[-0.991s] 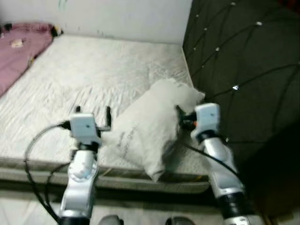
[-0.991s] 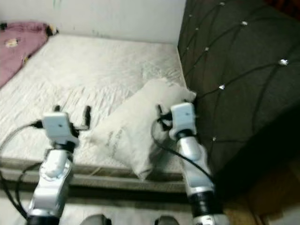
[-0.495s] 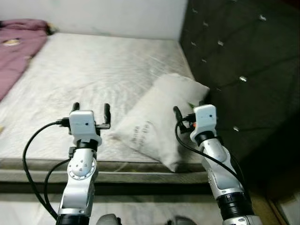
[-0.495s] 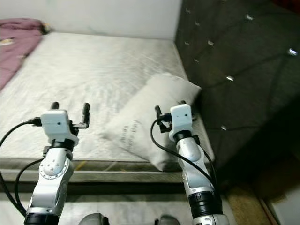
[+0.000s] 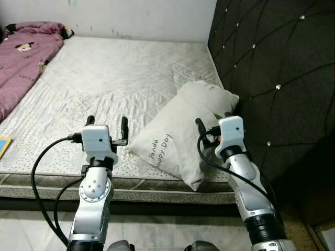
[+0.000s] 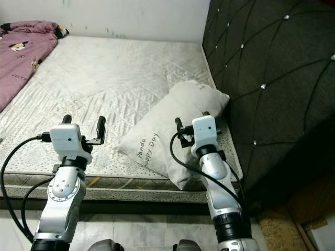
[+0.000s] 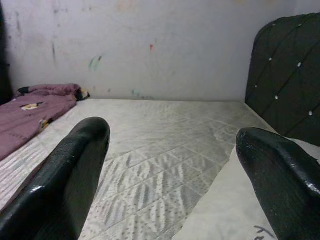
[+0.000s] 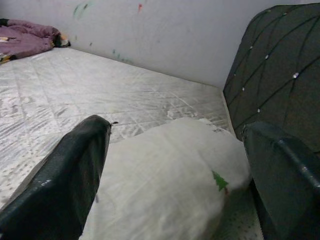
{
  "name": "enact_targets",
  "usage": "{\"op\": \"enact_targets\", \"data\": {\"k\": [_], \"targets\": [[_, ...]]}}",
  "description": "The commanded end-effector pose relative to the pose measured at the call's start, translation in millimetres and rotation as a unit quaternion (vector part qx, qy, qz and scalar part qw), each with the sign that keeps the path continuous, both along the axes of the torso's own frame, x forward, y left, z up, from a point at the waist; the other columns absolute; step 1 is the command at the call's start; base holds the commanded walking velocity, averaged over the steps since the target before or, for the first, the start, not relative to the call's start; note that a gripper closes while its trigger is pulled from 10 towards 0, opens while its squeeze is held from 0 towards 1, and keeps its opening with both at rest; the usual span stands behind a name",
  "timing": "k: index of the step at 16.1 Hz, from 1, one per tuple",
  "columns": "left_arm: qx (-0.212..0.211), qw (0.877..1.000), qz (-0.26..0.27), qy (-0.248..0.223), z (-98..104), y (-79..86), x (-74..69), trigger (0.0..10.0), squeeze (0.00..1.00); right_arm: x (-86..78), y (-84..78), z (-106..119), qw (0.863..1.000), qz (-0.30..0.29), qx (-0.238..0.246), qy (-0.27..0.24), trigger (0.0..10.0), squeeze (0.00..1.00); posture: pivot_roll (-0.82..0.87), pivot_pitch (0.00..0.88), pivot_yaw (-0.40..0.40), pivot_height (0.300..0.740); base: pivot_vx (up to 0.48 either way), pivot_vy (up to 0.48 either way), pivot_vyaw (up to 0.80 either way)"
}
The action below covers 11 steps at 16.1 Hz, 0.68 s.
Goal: Clean up the room
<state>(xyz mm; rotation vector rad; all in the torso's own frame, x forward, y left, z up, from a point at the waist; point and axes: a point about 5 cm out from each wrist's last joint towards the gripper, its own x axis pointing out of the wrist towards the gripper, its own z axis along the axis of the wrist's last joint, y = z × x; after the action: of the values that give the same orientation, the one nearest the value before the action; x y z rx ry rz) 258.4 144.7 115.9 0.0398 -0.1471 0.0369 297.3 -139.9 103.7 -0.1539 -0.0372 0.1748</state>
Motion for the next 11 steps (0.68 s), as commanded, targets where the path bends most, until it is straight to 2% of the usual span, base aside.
{"op": "enact_targets", "data": {"k": [1,9,11], "targets": [[0.000,1.000,-0.006,-0.008,3.8,-1.1,-0.3,10.0,0.00,1.7,-0.2,3.5,1.000,0.001,0.000,-0.005,10.0,0.00,-0.04,0.000,-0.024,0.740,0.270,0.000,0.00],[-0.001,1.000,-0.007,-0.002,1.9,-0.6,0.3,10.0,0.00,3.1,-5.3,2.7,1.000,-0.007,-0.004,-0.004,10.0,0.00,-0.04,0.000,-0.024,0.740,0.313,0.000,0.00],[0.002,1.000,-0.012,-0.008,3.1,-0.2,-0.5,10.0,0.00,3.8,-6.5,2.5,1.000,-0.010,-0.004,-0.002,10.0,0.00,-0.04,0.000,-0.024,0.740,0.304,0.000,-0.71]]}}
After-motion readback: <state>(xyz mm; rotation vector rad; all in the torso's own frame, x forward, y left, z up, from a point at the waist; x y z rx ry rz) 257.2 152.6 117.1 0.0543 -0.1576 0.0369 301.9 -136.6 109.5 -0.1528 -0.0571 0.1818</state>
